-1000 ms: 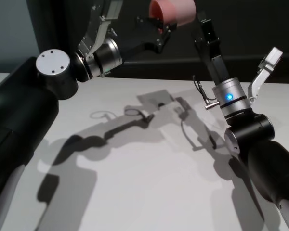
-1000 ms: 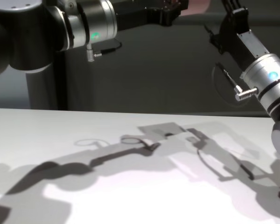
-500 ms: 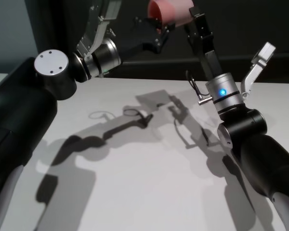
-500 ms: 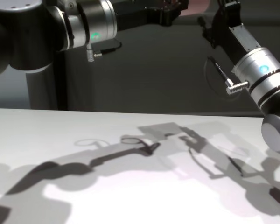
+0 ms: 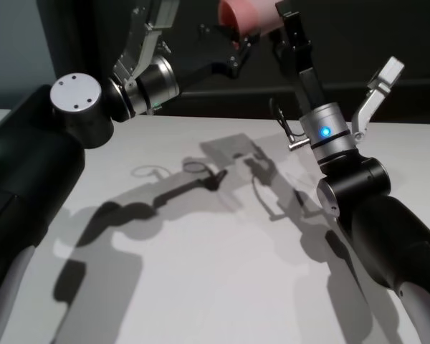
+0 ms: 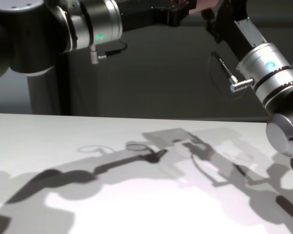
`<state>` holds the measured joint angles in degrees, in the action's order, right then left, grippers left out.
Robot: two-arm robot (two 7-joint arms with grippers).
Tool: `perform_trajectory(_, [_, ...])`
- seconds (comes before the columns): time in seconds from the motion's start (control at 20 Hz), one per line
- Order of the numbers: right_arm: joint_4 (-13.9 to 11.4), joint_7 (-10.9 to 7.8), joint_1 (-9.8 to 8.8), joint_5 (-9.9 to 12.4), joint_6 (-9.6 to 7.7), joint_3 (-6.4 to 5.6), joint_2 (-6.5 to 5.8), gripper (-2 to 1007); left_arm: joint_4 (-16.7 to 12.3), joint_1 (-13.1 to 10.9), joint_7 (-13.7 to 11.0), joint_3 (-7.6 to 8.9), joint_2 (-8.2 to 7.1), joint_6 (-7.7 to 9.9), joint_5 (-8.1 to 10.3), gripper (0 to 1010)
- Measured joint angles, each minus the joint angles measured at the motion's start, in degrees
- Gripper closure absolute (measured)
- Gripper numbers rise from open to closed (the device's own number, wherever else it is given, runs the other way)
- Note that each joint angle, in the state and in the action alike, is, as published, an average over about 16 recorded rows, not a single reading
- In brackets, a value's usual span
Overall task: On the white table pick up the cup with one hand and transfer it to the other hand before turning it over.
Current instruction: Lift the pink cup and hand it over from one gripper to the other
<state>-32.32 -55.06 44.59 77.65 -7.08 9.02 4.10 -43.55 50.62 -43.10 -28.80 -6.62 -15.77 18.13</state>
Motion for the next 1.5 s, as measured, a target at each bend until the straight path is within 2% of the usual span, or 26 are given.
perform_trajectory(0.6, [0.72,-1.13,-0.26,0.58,-0.38,-0.53,0.3,3,-0.01,0.0,-0.02,-0.02,0.01,0.03,-0.03,959])
perform_trajectory(1.05, [2.34,-1.64,0.36,0.48,-0.43,-0.9,0.75,3,0.0,0.0,-0.01,-0.01,0.01,0.03,-0.04,959])
perform_trajectory(1.5, [3.62,-0.59,1.36,-0.3,-0.31,-1.51,1.44,3,0.0,0.0,0.0,-0.01,0.01,0.02,-0.03,959])
